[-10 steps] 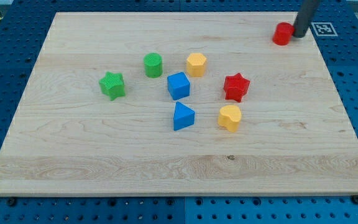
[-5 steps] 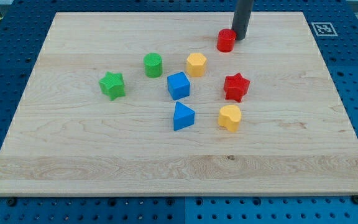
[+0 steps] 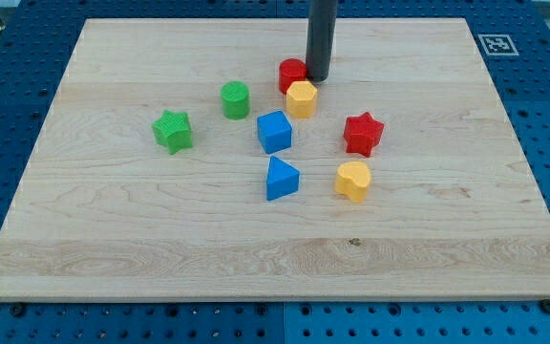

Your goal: Push the red circle top left to the green circle

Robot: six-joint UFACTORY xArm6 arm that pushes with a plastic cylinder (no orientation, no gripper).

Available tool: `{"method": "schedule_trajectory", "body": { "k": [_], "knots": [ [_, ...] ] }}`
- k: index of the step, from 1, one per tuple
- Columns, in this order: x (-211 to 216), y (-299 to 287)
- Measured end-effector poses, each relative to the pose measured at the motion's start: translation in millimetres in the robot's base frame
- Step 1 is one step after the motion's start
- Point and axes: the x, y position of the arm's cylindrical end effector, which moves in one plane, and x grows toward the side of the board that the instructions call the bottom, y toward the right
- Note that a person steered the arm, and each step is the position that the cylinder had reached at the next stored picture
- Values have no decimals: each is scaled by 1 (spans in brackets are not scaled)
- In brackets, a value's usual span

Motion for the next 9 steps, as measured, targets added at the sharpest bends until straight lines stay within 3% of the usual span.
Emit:
{"method": "schedule_trajectory", "body": {
  "k": [3, 7, 8, 9],
  "knots": [
    [9, -12],
    [5, -98],
    [-26, -106],
    [-24, -161]
  ]
}}
